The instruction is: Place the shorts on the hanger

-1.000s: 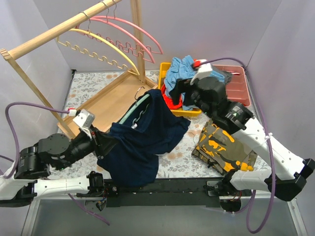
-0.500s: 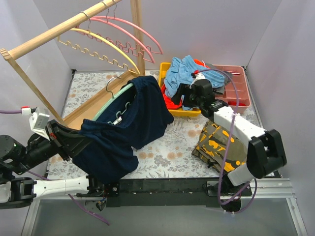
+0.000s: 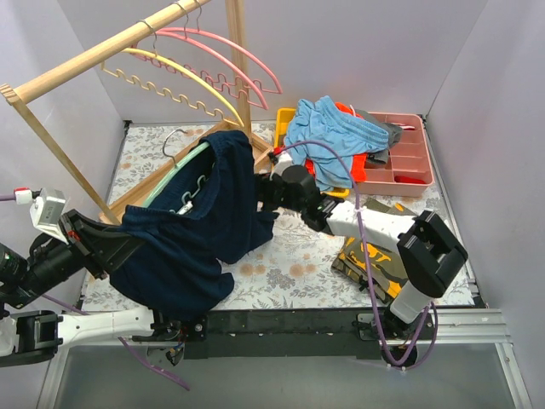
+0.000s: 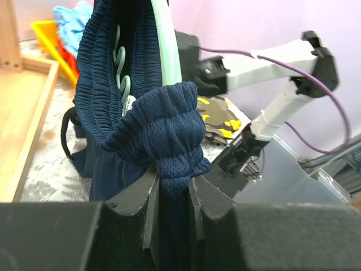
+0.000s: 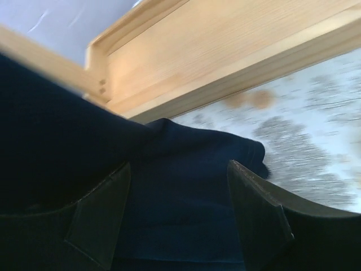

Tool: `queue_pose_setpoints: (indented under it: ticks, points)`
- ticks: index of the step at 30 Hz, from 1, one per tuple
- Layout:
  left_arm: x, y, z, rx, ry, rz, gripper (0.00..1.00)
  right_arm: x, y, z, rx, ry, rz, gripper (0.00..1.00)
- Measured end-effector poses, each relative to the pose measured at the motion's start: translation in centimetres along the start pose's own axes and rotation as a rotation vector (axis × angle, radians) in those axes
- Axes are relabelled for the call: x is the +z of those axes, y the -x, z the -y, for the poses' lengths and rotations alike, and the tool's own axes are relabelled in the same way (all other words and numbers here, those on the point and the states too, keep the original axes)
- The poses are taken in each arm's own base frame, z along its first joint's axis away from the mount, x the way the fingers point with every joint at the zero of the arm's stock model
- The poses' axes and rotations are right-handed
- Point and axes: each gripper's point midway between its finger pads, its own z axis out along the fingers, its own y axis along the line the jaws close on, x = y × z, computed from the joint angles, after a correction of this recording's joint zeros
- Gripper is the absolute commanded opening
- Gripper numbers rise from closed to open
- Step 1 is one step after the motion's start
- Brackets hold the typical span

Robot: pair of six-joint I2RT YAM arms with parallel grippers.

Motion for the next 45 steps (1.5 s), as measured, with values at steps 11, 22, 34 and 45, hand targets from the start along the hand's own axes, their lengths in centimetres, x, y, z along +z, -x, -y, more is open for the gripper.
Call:
queue_pose_setpoints:
  ticks: [11,22,34,45]
  points:
    - [-1.1,-0.2,-3.2,-0.02,0.155,0.035,0.0,1.8,-4.9,-8.3,0.004,0.165,-0.086,0.75]
    - [-1.1,2.1,-8.1,-0.001,0.512,0.193,0.0,6.8,-2.9,-13.0,0.044,0.24,-0.135,0.75]
    - [2.1,5.4,-9.8,0.103,0.822,0.355,0.0,10.1,-3.9,-15.0,0.086,0.3,-0.243,0.75]
    - [0.8,9.7,-9.8,0.106,0.948,0.525,0.0,9.9,-4.5,-15.1,0.091,0.304,-0.27,0.75]
